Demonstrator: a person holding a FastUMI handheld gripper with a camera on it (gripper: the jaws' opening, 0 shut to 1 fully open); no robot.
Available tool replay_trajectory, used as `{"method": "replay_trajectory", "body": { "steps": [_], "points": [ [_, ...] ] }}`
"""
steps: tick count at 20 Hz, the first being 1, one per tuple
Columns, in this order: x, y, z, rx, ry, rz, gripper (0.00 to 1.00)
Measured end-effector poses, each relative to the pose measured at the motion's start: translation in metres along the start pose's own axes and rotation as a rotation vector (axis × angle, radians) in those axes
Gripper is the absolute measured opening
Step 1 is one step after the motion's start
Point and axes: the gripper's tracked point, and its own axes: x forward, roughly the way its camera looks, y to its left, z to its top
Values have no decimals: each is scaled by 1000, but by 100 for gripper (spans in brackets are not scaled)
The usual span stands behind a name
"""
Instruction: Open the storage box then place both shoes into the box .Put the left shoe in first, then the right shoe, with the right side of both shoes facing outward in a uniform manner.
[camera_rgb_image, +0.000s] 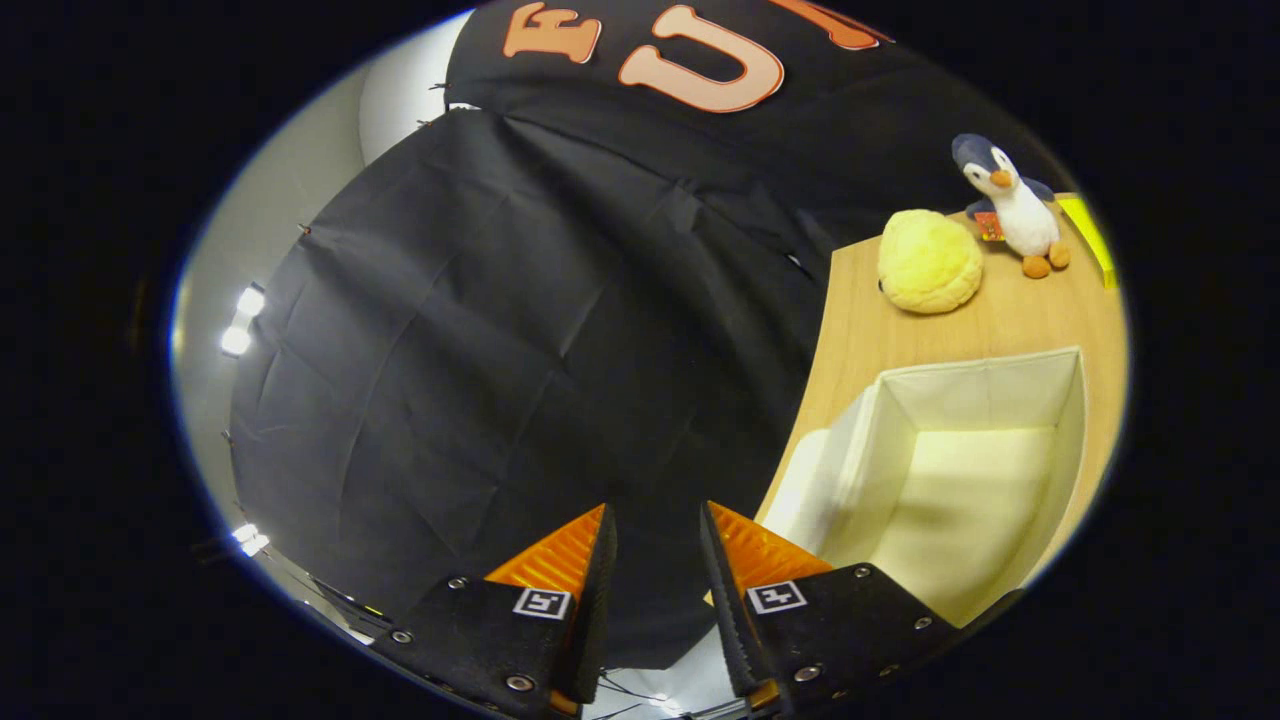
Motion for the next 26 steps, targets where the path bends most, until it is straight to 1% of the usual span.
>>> {"method": "replay_trajectory", "body": {
  "steps": [1,3,4,5,9,11,13,16,21,23,26],
  "points": [
    [-8,-13,1,-10,-9,-28,57],
    [-24,-46,1,-28,-25,-91,65],
    [-35,-62,2,-35,-36,-129,67],
    [-44,-79,3,-40,-52,-165,71],
    [-93,-143,7,-55,-120,-309,84],
    [-116,-173,4,-58,-138,-372,86],
    [-135,-203,-2,-27,-137,-425,87],
    [-168,-250,-19,-29,-137,-543,88],
    [-217,-312,-57,-46,-71,-712,88],
    [-224,-332,-73,-33,-37,-751,87],
    [-227,-350,-93,-7,16,-770,86]
  ]
}}
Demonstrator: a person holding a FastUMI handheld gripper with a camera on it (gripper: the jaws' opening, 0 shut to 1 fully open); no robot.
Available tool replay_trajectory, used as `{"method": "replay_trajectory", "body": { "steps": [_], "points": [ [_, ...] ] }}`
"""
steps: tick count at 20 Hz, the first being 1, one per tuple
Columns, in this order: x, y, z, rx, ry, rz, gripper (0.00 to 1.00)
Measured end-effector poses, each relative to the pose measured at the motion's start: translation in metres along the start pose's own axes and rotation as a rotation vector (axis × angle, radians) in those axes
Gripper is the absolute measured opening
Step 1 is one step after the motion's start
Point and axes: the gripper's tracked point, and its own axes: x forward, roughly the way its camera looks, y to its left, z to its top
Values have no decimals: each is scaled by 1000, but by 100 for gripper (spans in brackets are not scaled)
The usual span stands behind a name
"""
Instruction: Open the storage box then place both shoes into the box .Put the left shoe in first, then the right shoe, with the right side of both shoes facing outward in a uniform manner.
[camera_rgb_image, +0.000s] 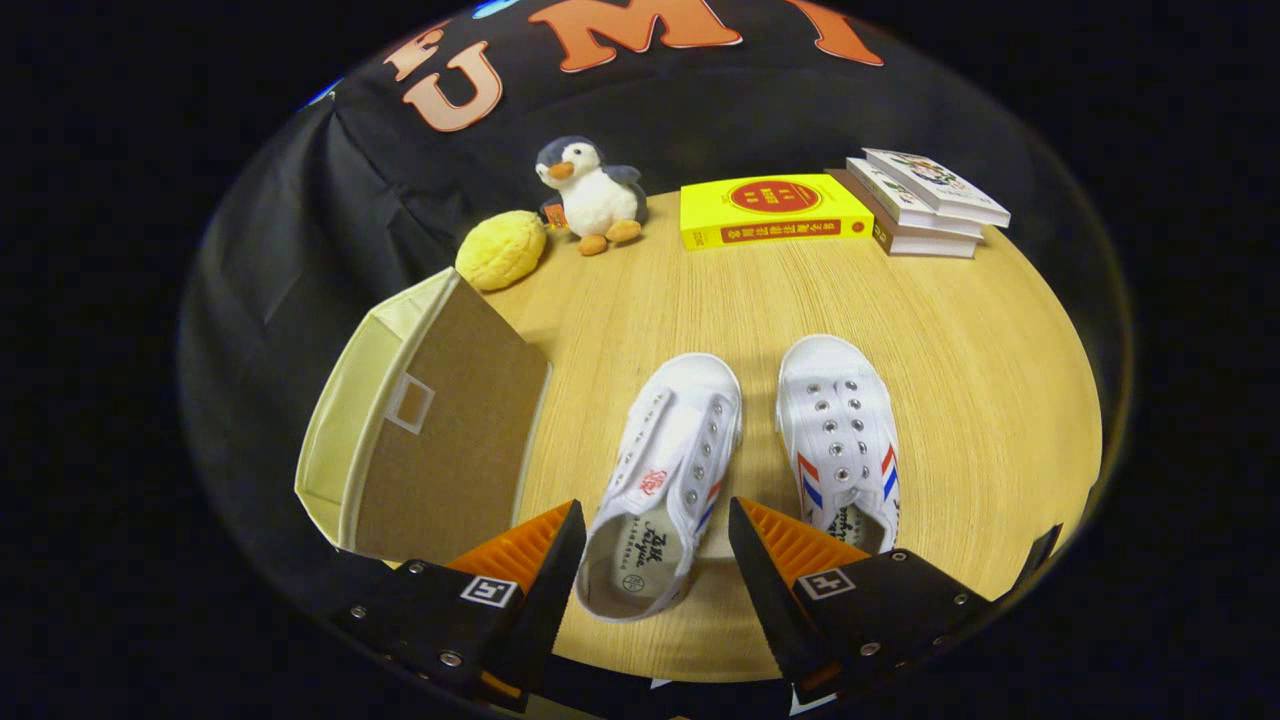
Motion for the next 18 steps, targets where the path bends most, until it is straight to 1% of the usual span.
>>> {"method": "replay_trajectory", "body": {
  "steps": [3,4,5,7,10,12,13,17,18],
  "points": [
    [11,-9,-16,-46,52,-23,84],
    [15,-11,-23,-38,69,-29,82],
    [19,-12,-24,-17,65,-35,79],
    [26,-19,-19,9,43,-53,76],
    [36,-33,-7,9,-1,-113,70],
    [43,-33,2,27,-57,-127,64],
    [48,-32,5,31,-78,-132,59],
    [61,-35,8,2,-114,-178,41],
    [65,-34,10,0,-125,-181,38]
  ]
}}
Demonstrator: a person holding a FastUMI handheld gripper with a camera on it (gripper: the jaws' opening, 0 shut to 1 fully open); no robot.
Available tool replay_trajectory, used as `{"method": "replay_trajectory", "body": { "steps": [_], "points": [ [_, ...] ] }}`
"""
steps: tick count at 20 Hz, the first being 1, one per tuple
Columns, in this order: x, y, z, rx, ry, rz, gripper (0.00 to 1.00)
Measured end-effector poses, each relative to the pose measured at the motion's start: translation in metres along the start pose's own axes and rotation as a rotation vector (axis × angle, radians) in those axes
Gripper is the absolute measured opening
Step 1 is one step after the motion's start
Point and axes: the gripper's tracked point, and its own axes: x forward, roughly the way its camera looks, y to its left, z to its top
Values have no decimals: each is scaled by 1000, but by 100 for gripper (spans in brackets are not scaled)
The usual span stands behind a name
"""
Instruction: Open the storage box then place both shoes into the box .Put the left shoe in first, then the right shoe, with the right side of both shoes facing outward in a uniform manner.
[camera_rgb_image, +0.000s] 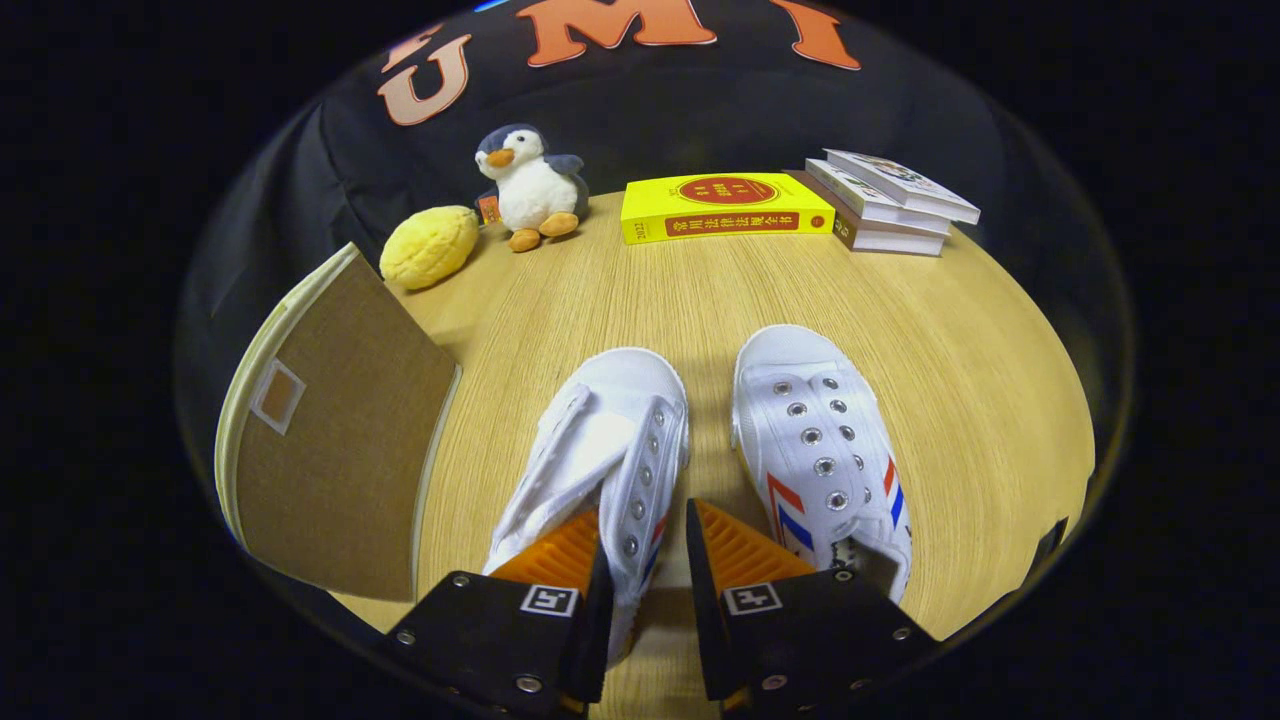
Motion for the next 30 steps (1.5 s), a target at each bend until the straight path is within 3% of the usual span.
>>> {"method": "replay_trajectory", "body": {
  "steps": [5,9,16,20,30],
  "points": [
    [7,-3,1,31,15,-38,17],
    [3,-4,4,119,63,-16,5],
    [-39,20,27,240,77,47,5],
    [-75,45,65,226,27,99,4],
    [-137,164,127,201,-20,264,4]
  ]
}}
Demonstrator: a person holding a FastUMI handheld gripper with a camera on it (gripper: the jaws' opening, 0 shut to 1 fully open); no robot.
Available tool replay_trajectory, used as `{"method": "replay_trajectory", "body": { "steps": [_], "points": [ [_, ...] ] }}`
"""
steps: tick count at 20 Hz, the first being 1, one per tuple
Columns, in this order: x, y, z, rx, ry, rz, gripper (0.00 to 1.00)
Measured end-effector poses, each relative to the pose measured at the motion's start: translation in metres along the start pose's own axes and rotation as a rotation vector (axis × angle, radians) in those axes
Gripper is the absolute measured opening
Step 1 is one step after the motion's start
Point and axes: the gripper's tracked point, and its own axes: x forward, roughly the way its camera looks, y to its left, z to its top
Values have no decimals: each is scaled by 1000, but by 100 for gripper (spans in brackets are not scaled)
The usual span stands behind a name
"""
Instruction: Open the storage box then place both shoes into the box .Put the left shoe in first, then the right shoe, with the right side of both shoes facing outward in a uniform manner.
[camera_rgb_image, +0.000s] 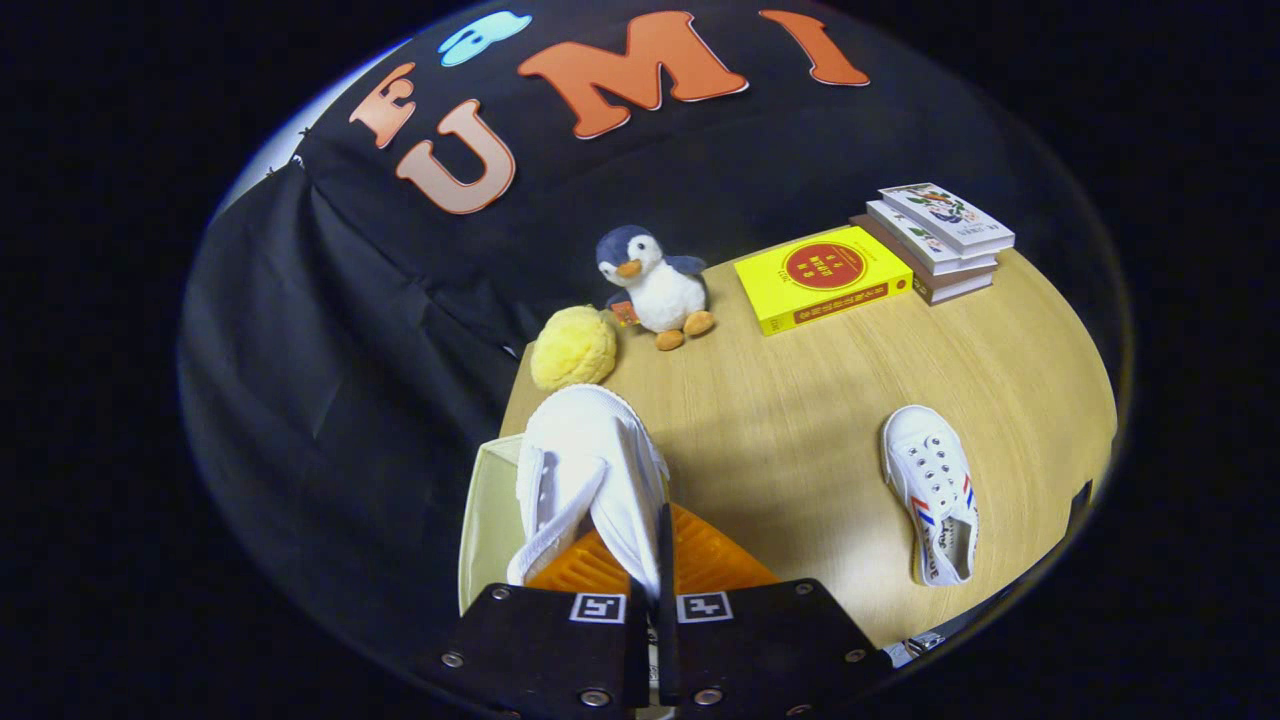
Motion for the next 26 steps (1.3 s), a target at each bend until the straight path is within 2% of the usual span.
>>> {"method": "replay_trajectory", "body": {
  "steps": [9,14,21,26],
  "points": [
    [52,81,-48,-86,177,-18,4],
    [89,87,-72,-110,258,-105,4],
    [130,81,-101,-71,366,-242,4],
    [155,76,-120,-51,425,-279,4]
  ]
}}
